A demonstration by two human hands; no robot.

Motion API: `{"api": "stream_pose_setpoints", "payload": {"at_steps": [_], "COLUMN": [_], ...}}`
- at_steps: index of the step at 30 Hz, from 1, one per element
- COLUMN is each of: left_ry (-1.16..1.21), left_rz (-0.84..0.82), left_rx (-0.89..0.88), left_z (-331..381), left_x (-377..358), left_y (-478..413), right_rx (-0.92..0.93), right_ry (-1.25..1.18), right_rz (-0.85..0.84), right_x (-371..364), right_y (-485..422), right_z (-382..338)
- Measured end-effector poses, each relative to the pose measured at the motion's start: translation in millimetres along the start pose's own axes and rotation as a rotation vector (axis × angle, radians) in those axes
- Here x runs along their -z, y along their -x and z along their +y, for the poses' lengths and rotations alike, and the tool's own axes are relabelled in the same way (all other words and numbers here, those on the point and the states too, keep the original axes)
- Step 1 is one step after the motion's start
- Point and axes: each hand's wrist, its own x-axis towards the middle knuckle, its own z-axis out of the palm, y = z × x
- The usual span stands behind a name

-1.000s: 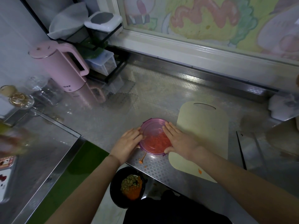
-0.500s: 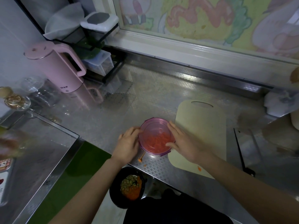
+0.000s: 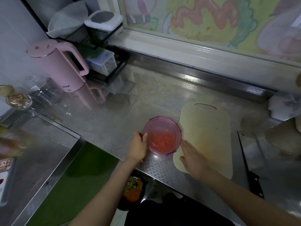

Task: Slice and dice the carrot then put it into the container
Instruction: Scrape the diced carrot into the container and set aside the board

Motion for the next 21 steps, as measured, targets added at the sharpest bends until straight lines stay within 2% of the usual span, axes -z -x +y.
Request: {"api": "stream_pose_setpoints", "payload": {"at_steps": [3,6,11,17,21], "left_ry": [0.133,0.363,0.458,0.493,0.469], "left_rz": [0.114,0.245,0.352,0.387,0.316], "left_rx": [-0.016,0.067,0.192,0.331,0.386], "left_z": [1,-13,-43,-52,-55], "left_x": [7,17,25,19,26], "left_y": [-8,-33,-64,-59,-58], "right_rx": [0.025,0.077,0.124,0.108,0.091], "right_ry": [0.105,0.177,0.255,0.26,0.195], "right_rz": [0.104,0.145,0.158,0.135,0.123], "right_x": [-1,-2,-8,-5,-8], "right_y": [-1,-4,-6,-6,-7], "right_z": [3,6,11,8,10]}}
